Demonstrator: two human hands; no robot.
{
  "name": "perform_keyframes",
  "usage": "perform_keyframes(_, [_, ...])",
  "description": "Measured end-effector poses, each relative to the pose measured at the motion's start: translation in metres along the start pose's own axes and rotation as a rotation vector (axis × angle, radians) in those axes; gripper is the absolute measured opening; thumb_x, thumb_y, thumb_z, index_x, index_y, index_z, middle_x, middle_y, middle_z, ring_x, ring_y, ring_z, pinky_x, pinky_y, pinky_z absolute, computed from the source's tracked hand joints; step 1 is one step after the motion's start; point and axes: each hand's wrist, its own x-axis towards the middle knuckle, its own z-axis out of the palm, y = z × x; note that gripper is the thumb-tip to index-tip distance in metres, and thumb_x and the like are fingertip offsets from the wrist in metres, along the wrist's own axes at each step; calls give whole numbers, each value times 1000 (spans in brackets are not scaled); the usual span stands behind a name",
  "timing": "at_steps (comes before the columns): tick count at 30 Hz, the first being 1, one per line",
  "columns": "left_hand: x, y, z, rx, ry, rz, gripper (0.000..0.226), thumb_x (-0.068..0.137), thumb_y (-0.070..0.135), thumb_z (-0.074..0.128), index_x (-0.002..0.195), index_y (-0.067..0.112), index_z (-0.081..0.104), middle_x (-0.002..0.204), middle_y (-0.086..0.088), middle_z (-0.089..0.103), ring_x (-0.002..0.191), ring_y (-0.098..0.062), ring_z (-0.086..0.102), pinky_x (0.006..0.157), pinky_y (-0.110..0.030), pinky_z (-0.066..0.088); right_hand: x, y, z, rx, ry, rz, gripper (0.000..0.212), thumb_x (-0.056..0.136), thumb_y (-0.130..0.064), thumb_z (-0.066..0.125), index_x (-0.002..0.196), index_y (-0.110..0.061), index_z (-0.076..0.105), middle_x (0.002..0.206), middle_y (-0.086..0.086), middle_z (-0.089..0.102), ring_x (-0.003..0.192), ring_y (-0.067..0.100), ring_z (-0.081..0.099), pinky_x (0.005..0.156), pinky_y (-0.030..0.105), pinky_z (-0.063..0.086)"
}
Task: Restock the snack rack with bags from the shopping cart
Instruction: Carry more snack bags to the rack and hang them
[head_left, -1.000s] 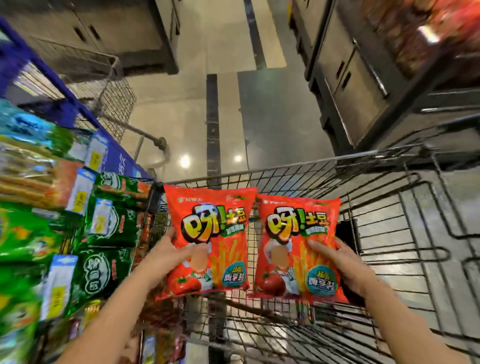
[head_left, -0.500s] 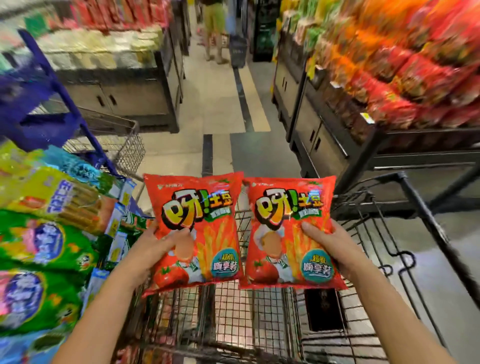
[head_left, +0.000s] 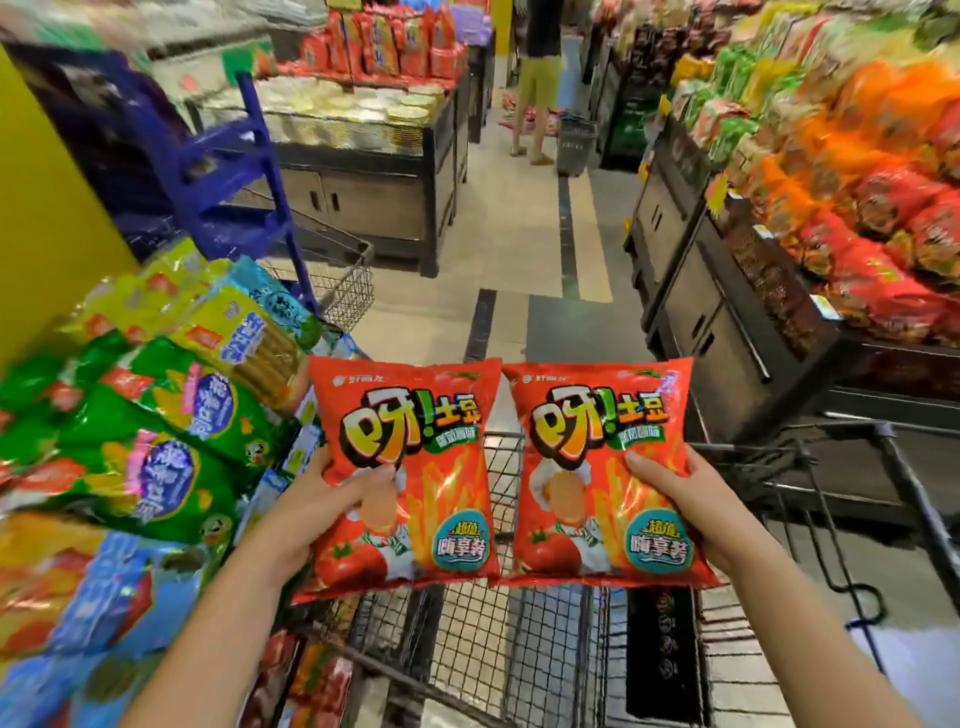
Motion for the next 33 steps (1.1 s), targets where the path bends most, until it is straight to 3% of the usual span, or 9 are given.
perform_keyframes(4, [-47,-15,6,-49,142,35,105,39,56,97,133,26,62,116,1,78,101,-22,77,88,-42,58,6,-2,6,-17,-118,-15,63,66,-43,84,121,-25,58,95,4,80,83,30,78,73,42,61])
perform_keyframes(6, [-75,-24,14,-75,220,51,106,38,58,98,134,31,61,119,1,77,105,-23,76,92,-44,57,6,1,6,-22,-193,-26,59,69,-41,83,119,-26,58,93,2,80,81,29,79,68,38,61])
perform_keyframes(11, [-151,-59,41,-206,418,47,88,51,47,101,128,27,65,115,-2,79,101,-25,77,88,-42,57,3,17,12,-70,-399,-2,63,69,-40,85,124,-24,58,102,9,80,88,36,77,85,51,61])
perform_keyframes(14, [-203,-83,49,-273,533,34,101,38,52,103,128,21,68,120,-12,76,110,-37,72,102,-55,53,-7,28,30,-114,-514,9,66,65,-41,87,123,-23,60,101,11,79,87,38,77,87,55,60])
perform_keyframes(18, [-284,-112,50,-349,686,41,107,38,47,104,132,16,64,121,-18,74,109,-41,72,97,-55,56,-35,41,71,-159,-717,9,63,69,-39,88,124,-25,59,103,10,79,88,36,77,86,49,60])
perform_keyframes(21, [-354,-135,49,-379,812,55,96,51,43,99,135,16,62,124,-16,74,112,-41,71,104,-61,51,-70,50,109,-184,-873,38,60,73,-34,84,125,-21,59,104,11,79,91,34,77,84,45,59])
perform_keyframes(24, [-425,-160,52,-408,942,81,86,57,43,94,135,22,63,124,-11,74,112,-37,72,105,-60,50,-113,57,148,-223,-1008,25,68,67,-41,94,122,-19,61,104,12,79,91,34,77,78,41,61])
perform_keyframes(28, [-518,-193,65,-468,1125,115,106,39,54,102,133,26,63,123,-8,75,111,-35,73,105,-59,51,-186,72,194,-260,-1153,-1,43,81,-24,79,121,-18,64,103,11,79,86,29,78,65,33,62])
perform_keyframes(33, [-647,-241,93,-518,1321,140,109,36,54,102,133,22,63,120,-11,76,107,-36,74,101,-56,54,-296,116,239,-306,-1348,18,50,80,-27,84,125,-16,65,112,17,76,94,36,76,81,46,64])
